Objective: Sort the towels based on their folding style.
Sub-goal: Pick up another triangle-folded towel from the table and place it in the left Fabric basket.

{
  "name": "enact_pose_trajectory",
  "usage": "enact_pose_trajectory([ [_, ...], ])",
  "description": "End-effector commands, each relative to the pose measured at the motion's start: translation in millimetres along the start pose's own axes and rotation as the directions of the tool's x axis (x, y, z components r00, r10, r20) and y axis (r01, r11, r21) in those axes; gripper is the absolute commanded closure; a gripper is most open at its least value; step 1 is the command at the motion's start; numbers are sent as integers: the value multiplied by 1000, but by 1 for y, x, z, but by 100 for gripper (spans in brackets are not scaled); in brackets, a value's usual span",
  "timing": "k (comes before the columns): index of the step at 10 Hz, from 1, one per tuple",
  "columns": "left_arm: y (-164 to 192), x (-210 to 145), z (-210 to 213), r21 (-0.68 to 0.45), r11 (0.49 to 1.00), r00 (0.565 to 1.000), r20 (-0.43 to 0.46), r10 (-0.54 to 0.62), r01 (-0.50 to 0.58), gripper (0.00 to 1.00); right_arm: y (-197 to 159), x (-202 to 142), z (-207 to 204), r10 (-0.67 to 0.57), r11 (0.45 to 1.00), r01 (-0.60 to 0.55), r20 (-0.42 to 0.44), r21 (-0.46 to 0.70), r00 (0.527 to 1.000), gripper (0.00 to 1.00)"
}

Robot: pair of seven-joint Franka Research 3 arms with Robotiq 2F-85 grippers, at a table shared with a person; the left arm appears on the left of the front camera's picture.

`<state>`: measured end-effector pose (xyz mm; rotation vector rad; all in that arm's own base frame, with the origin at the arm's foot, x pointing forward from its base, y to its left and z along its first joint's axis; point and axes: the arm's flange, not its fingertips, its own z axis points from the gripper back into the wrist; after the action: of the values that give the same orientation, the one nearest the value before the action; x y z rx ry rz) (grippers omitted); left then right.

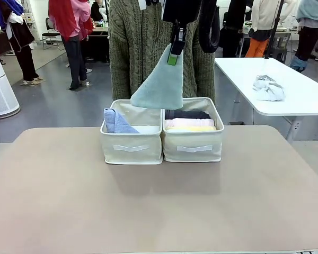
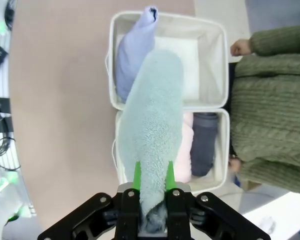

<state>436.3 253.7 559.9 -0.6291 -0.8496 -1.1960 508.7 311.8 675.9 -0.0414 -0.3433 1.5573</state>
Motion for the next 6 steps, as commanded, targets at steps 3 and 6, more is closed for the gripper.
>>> enact_pose_trajectory([
  [3, -1, 0, 0, 2, 1000, 1000, 15, -8, 8, 0, 2, -5, 6, -1, 1000, 0, -28, -23, 1000, 81],
  [6, -1, 0, 0, 2, 1000, 1000, 15, -8, 8, 0, -24, 12, -15, -31, 999, 31, -13, -27, 999, 81],
])
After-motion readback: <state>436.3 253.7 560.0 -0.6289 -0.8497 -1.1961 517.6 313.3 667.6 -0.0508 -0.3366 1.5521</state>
